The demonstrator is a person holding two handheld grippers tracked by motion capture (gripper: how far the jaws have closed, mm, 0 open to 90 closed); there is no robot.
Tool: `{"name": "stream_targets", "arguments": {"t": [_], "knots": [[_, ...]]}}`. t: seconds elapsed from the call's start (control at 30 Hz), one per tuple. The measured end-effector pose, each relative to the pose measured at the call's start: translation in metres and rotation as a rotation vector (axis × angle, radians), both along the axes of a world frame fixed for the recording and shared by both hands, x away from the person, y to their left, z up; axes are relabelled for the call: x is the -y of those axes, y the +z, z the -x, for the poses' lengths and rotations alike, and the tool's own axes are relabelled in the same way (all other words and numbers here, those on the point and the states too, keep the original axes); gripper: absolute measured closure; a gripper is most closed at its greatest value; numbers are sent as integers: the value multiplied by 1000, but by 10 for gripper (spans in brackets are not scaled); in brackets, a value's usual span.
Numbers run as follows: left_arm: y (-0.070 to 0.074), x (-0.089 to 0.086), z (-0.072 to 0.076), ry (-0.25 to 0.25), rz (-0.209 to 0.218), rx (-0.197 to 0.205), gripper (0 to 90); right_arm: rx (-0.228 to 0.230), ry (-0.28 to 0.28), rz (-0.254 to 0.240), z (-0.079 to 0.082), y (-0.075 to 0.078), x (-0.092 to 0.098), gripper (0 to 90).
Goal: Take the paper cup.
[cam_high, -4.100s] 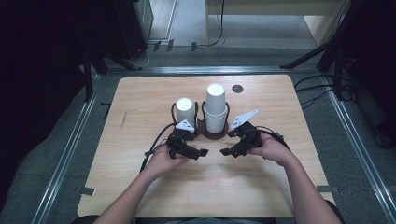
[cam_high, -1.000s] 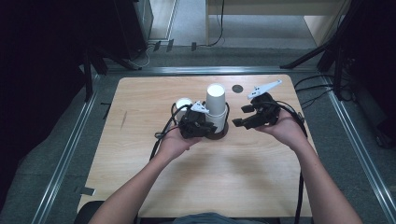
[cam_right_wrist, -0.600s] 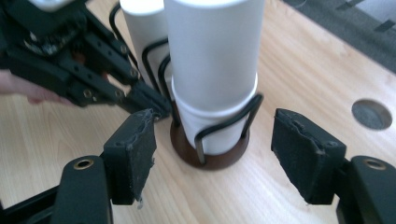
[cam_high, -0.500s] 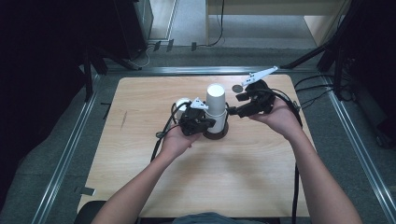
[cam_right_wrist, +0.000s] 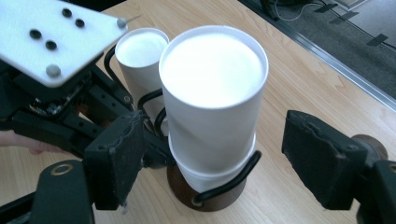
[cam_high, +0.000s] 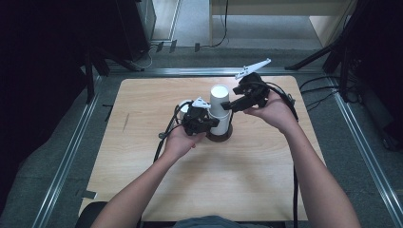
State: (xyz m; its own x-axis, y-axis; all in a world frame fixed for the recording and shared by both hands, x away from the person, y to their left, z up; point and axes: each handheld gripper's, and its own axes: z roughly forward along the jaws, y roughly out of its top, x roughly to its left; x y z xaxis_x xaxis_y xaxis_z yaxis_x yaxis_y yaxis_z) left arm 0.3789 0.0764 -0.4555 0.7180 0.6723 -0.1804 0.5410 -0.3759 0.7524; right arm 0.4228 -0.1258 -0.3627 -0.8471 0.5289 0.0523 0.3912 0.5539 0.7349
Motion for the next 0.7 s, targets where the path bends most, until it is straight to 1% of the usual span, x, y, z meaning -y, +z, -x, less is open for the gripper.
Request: {"name": "stream_targets", "arguments": {"t": [0.03,0.1,0.17,0.23,0.47,0.5,0.53,0.6,0.63,0.7], "knots": [[0,0,0,-2,0,-2,890,-6,0,0,0,1,-2,213],[0,-1,-1,-5,2,-5,890,1,2,2,-3,1,-5,205],[1,0,-2,-7,-3,-5,889,-7,1,8,-5,2,-9,200],[1,1,-2,-7,-2,1,888,-4,2,20,-7,2,-14,200],[1,0,-1,-3,-2,3,882,-5,0,33,-16,1,-29,197],[1,0,-1,-3,-2,3,880,-5,0,33,-16,1,-29,197],[1,0,-1,-2,0,2,876,1,1,49,-17,0,-33,197],[1,0,-1,-6,5,0,860,-1,-1,52,-19,0,-34,204],[1,-1,0,-2,5,1,861,-8,-4,45,-20,-1,-34,214],[2,-1,0,1,3,1,863,-7,-2,50,-21,-1,-35,231]]}}
